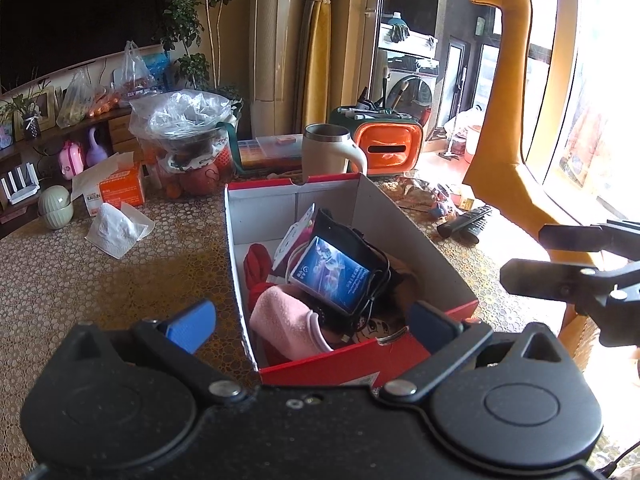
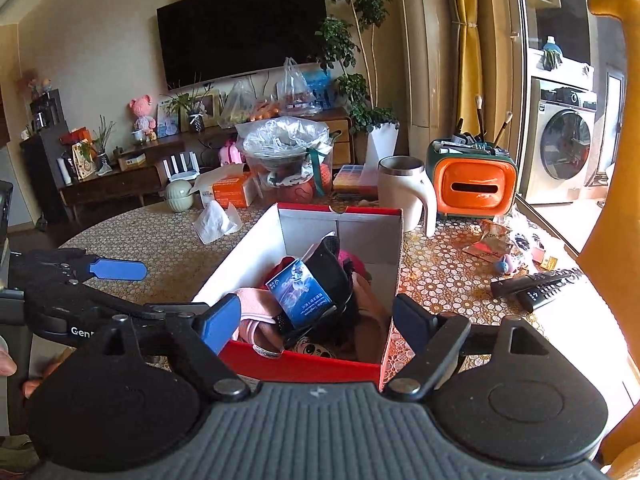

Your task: Organize objects

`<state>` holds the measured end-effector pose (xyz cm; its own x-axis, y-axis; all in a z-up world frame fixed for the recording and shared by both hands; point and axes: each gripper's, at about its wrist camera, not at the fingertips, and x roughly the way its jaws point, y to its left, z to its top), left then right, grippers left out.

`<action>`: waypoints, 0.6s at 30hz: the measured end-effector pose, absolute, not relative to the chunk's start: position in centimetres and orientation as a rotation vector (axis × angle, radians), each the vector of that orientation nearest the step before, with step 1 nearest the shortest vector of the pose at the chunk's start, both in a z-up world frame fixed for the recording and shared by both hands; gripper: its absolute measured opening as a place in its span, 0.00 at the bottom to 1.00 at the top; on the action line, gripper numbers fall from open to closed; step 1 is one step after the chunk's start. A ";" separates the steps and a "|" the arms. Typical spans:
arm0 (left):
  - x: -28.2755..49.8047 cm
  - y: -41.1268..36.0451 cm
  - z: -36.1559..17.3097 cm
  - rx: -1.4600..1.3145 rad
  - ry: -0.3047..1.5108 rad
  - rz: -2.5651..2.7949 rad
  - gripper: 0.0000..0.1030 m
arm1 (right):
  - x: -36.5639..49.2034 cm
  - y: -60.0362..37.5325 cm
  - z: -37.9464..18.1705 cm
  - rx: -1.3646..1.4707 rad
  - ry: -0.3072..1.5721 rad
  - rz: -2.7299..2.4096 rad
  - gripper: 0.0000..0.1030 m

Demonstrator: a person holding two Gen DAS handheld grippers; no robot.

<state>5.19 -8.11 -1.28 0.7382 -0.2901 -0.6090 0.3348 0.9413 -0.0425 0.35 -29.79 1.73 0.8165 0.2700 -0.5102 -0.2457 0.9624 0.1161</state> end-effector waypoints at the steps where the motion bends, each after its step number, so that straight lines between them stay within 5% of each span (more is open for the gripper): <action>1: 5.0 -8.1 -1.3 0.071 0.655 -0.344 1.00 | 0.1 -29.8 1.7 0.044 0.540 0.272 0.84; 7: 4.2 -8.3 -1.2 0.070 0.646 -0.348 1.00 | -1.2 -29.7 1.4 0.060 0.509 0.260 0.93; 18: 4.1 -7.9 -1.5 0.036 0.660 -0.358 1.00 | -1.8 -29.6 0.8 0.072 0.513 0.230 0.93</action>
